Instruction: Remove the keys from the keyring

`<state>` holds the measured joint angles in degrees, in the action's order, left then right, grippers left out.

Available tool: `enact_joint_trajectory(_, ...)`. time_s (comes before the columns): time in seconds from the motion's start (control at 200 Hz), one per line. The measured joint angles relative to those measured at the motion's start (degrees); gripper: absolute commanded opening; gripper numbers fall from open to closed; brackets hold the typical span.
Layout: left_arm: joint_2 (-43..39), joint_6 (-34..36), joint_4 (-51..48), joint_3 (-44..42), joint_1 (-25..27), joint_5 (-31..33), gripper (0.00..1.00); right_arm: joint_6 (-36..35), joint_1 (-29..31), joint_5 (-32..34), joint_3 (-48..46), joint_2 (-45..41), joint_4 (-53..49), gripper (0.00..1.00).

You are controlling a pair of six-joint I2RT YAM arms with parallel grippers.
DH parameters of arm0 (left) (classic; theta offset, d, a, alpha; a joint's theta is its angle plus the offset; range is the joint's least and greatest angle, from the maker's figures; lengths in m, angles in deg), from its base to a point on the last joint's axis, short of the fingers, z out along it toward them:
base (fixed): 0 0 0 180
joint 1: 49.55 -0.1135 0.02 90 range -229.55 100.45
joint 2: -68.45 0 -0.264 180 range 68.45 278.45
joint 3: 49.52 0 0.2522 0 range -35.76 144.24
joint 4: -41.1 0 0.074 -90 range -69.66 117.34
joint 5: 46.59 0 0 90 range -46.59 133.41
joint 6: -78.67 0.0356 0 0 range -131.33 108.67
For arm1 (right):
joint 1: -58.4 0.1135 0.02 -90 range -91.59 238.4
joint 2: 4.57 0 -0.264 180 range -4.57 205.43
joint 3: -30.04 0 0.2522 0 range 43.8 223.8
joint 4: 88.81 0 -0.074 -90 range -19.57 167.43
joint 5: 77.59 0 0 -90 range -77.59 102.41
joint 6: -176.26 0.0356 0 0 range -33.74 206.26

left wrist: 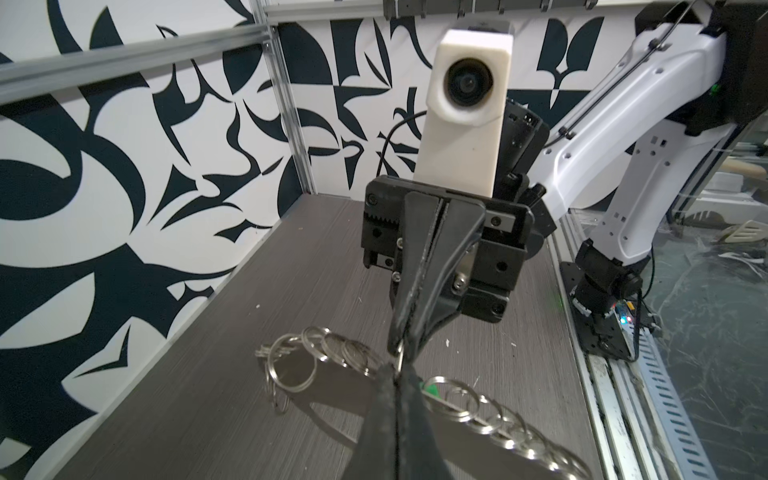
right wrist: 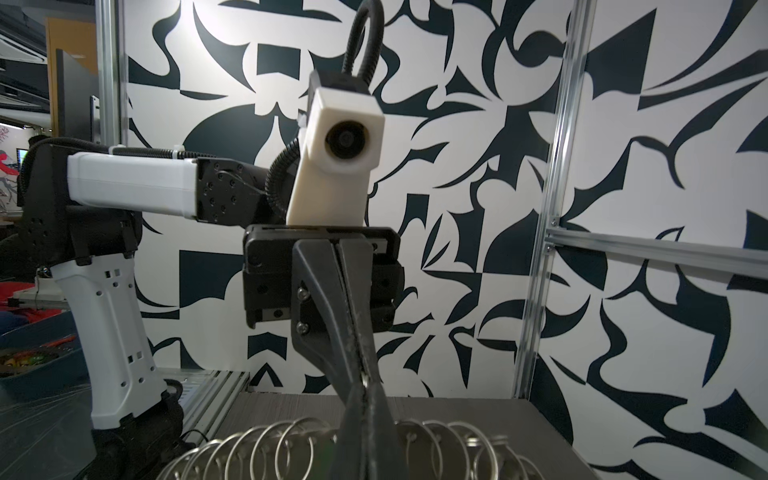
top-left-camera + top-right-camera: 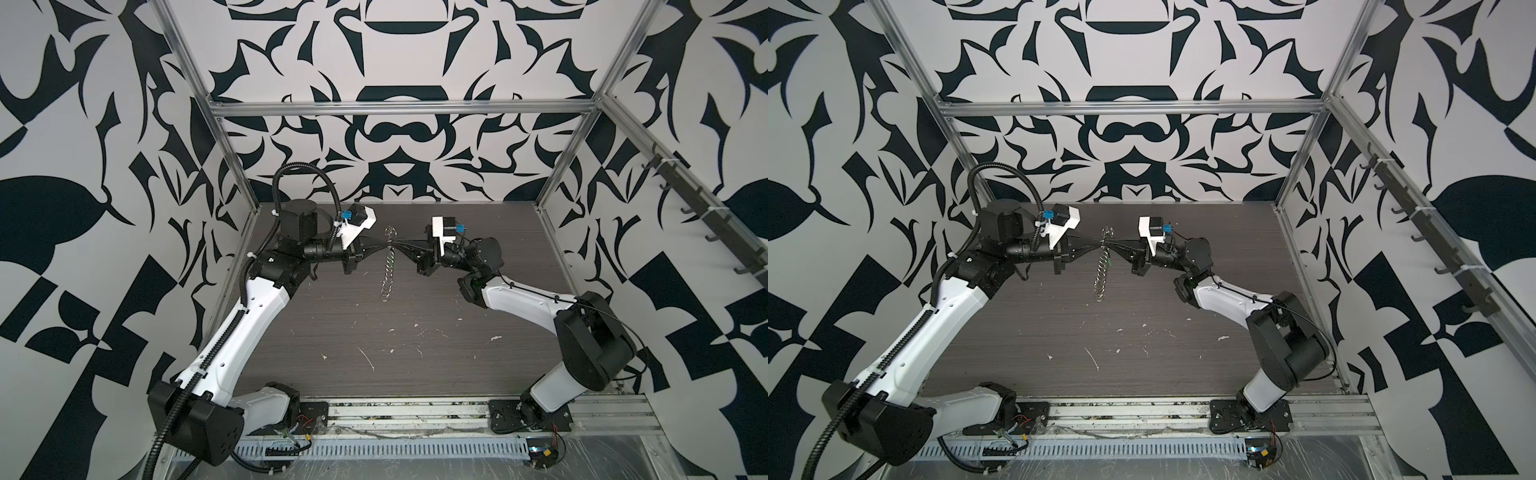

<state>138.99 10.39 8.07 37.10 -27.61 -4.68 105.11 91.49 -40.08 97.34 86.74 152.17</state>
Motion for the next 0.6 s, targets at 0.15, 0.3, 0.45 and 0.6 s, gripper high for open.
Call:
enact_joint_trajectory(0.15,1.88,6.88,-11.26,7.21,0.98,5.66,0.00,-5.11,-0.02,-0.44,0.00,-3.34,-8.04,0.29)
enact_joint_trajectory(0.3,3.15,12.70,-19.50,11.10,4.37,12.55,0.00,-10.10,-0.11,-1.18,0.00,-7.37,-14.67,0.29)
enact_joint_trajectory(0.45,6.99,17.53,-26.32,14.25,8.07,19.21,0.00,-12.02,-0.11,-2.82,0.00,-7.98,-18.53,0.28)
enact_joint_trajectory(0.6,8.98,20.39,-31.21,16.11,9.81,23.15,0.00,-12.98,-0.35,-4.55,0.04,-7.98,-21.99,0.28)
